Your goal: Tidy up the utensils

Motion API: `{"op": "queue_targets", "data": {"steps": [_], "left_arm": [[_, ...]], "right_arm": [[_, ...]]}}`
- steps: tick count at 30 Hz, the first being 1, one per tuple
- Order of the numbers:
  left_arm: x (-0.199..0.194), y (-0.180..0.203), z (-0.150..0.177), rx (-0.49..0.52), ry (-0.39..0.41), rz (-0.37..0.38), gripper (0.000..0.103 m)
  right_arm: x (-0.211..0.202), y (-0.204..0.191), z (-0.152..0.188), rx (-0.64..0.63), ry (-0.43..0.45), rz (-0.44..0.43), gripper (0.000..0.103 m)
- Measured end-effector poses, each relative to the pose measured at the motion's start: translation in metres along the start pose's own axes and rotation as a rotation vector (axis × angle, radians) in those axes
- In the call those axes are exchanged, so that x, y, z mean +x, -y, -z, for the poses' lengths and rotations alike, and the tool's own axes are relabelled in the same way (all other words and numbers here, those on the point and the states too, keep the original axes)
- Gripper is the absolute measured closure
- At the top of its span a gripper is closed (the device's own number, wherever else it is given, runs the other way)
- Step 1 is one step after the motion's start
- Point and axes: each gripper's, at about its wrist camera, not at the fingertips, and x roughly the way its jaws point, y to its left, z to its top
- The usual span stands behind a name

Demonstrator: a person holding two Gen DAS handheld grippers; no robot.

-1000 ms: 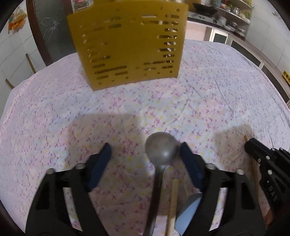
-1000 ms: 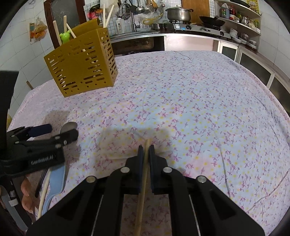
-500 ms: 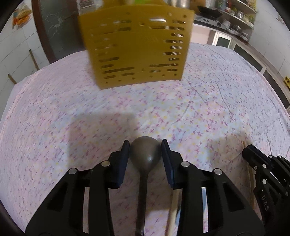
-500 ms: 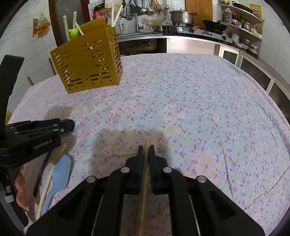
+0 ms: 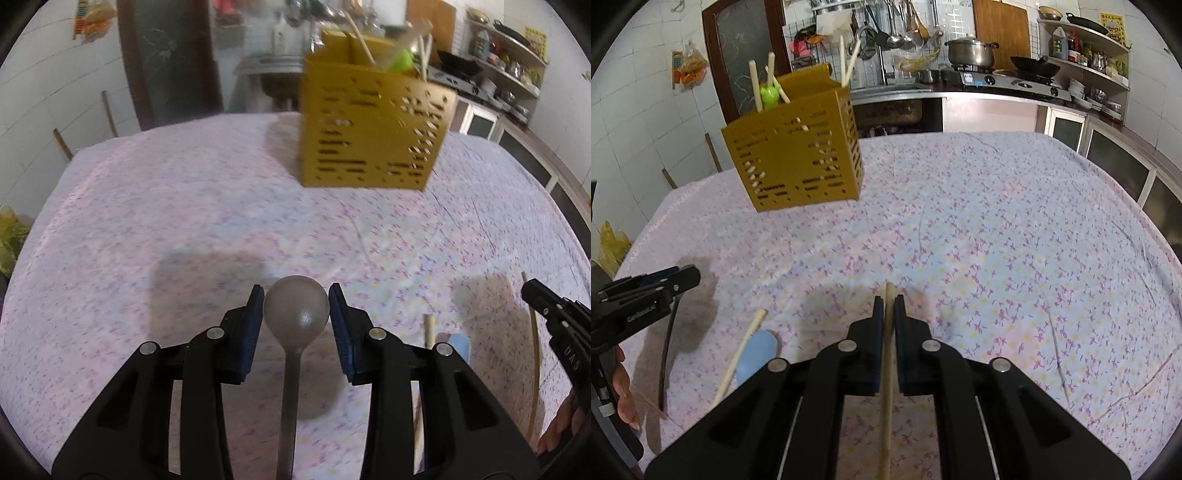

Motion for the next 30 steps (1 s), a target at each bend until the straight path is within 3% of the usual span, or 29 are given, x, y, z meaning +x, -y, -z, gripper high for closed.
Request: {"op": "queue_targets", "data": {"steps": [7,22,30], "left_arm": [[-0.033,-0.023,0.002,-0.044,0.081,-0.008,0.068],[-0.115,-0.053,0.029,-0.143,0.284,0.029,0.068],[-0.134,-0.064,0.046,-0.182,0.340,0.027,0.068]], "right_arm": [[-0.029,0.005,-0.009,0.020,0.086,-0.013,0.097],[-0.113,-0.001,-0.008,0.045,0.398,-0.032,0.097],[-0.130,-0.004,0.000,0.028,0.453,-0.037,0.097]]}}
